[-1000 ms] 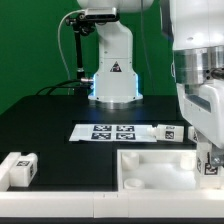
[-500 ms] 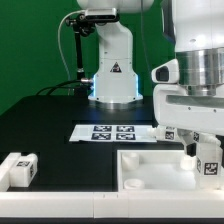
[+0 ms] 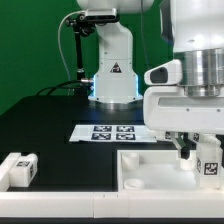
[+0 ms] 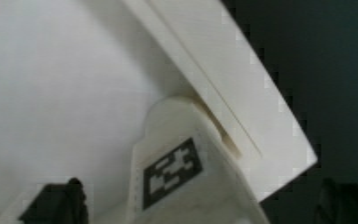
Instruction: Assemble one leg
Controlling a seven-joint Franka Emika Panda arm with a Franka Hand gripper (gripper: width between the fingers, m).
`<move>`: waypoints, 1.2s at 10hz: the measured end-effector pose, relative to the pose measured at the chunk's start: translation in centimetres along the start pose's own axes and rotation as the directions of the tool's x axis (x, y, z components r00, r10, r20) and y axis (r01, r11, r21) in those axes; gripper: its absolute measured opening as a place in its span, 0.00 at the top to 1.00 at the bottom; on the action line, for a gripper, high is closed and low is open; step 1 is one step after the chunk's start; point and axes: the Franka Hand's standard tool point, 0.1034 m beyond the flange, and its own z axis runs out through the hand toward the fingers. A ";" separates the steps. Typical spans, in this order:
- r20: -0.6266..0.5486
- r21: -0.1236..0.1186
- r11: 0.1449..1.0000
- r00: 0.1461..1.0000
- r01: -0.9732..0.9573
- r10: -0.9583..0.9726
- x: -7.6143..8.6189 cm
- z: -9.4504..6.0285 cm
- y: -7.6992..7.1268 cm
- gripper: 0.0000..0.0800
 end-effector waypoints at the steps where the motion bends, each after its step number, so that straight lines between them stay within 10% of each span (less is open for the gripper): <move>1: 0.002 -0.010 0.997 0.997 0.080 -0.080 0.0 0.0 -0.2 0.19; 3: -0.001 -0.010 0.999 0.999 0.040 -0.040 0.1 0.0 -0.1 0.25; 6: -0.001 -0.009 0.994 0.994 -0.106 0.106 0.1 0.0 -0.1 0.64; 10: -0.005 -0.002 0.863 0.863 -0.505 0.505 0.2 0.0 -0.1 0.64; 12: 0.011 0.006 0.652 0.652 -0.758 0.758 0.1 0.1 -0.3 0.64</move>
Offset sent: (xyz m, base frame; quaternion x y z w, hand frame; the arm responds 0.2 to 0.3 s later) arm 0.0000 0.0000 0.0000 0.0000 0.0000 0.0000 1.0000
